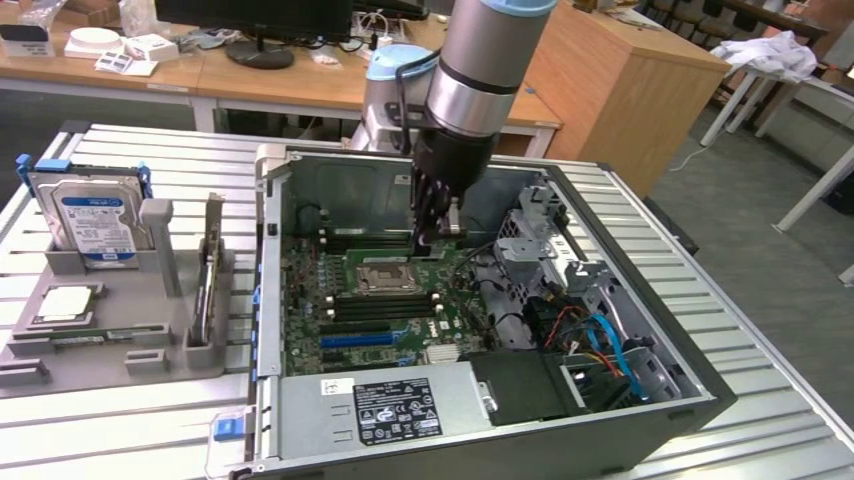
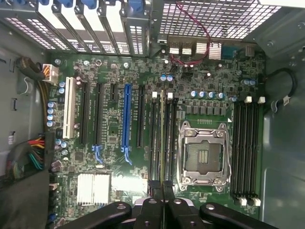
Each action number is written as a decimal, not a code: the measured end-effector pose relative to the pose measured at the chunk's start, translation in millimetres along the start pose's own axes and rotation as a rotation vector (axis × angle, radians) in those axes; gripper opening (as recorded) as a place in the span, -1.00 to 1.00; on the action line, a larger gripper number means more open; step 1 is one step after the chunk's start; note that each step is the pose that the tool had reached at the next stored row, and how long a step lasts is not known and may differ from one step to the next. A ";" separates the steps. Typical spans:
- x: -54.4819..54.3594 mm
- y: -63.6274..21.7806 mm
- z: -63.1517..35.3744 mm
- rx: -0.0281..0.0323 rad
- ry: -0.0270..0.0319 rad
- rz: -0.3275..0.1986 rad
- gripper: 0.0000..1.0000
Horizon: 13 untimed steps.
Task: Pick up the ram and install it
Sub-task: 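Insert the ram into the slot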
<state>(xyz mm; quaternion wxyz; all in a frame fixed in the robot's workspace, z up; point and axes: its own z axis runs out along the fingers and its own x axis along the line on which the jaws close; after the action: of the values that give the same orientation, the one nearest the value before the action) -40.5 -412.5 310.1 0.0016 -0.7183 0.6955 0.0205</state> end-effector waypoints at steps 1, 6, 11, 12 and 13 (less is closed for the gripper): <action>0.0 0.0 0.5 0.0000 0.0000 0.000 -0.76; 0.1 -0.1 2.9 0.0000 0.0000 0.000 -0.76; 0.3 -0.2 7.3 0.0000 0.0000 0.000 -0.76; 0.3 -0.2 8.6 -0.0001 0.0001 0.000 -0.76; 0.3 -0.3 9.8 -0.0001 0.0000 0.000 -0.76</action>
<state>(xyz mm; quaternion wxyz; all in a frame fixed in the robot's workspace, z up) -40.5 -412.5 300.3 0.0016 -0.7183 0.6955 0.0205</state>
